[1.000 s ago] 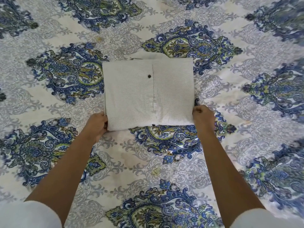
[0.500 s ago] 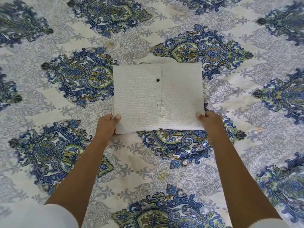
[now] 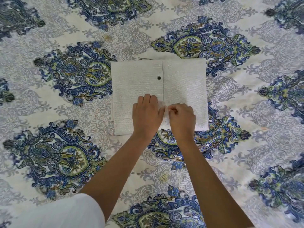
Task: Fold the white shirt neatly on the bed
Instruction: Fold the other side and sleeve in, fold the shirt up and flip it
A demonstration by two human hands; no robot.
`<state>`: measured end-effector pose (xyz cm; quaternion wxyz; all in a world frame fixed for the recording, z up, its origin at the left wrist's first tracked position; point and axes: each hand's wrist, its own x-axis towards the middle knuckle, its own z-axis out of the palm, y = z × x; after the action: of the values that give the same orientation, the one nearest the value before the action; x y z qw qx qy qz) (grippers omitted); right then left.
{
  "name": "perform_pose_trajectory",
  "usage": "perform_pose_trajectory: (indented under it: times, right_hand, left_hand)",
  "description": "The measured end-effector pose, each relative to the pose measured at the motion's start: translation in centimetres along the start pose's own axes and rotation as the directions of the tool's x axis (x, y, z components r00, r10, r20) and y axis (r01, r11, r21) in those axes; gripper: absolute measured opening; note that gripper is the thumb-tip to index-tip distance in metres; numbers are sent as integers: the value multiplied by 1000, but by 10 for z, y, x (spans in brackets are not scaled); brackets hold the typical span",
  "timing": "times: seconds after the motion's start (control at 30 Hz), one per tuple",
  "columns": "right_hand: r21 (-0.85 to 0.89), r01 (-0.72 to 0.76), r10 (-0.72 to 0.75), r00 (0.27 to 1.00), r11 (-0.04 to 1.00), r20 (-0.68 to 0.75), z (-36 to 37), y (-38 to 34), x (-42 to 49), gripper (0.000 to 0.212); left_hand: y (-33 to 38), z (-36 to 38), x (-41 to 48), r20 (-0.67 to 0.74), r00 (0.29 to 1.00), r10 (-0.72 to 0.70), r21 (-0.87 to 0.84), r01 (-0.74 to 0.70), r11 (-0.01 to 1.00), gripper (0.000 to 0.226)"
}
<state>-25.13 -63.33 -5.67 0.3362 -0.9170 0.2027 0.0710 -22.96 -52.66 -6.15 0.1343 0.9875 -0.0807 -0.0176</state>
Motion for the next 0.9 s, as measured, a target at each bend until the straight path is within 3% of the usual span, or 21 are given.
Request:
perform_pose_trajectory:
  times: [0.1,0.2,0.33,0.4,0.47,0.6,0.67,0.8,0.9]
  right_hand:
    - [122,-68,66,998,990,22,-3,-1,-1,25]
    - [404,-206,201,978,892,55,-8,1,0,24]
    - [578,-287,254,957,764,140,-9,3,3,25]
    - [562,-305,251,952,768,174,-8,3,2,27]
    - [545,-317,239,948,776,210,-9,2,2,28]
    - [524,-368,207,917,768,340,-8,-14,5,24]
    - [513,-371,176,904,774,389,-8,-23,8,22]
    - [732,-426,318,901,531,293,-28,-14,12,22]
    - [677,-476,296,880,561,372,-27,-8,12,22]
  left_hand:
    - [13,-1,8,117,985,-125,-23,129,991,20]
    - [16,-3,14,119,958,-262,-129,277,952,23]
    - [20,0,22,153,957,-248,-60,260,964,28]
    - [22,-2,27,181,951,-250,-30,259,965,23]
    - [19,-8,32,247,920,-306,-118,342,932,16]
    - [0,-22,42,413,860,-299,-524,494,694,11]
    - [-2,-26,43,435,859,-271,-606,501,618,18]
    - [-3,-18,39,441,863,-247,-613,491,620,18]
    - [-3,-13,34,515,841,-165,-673,516,530,22]
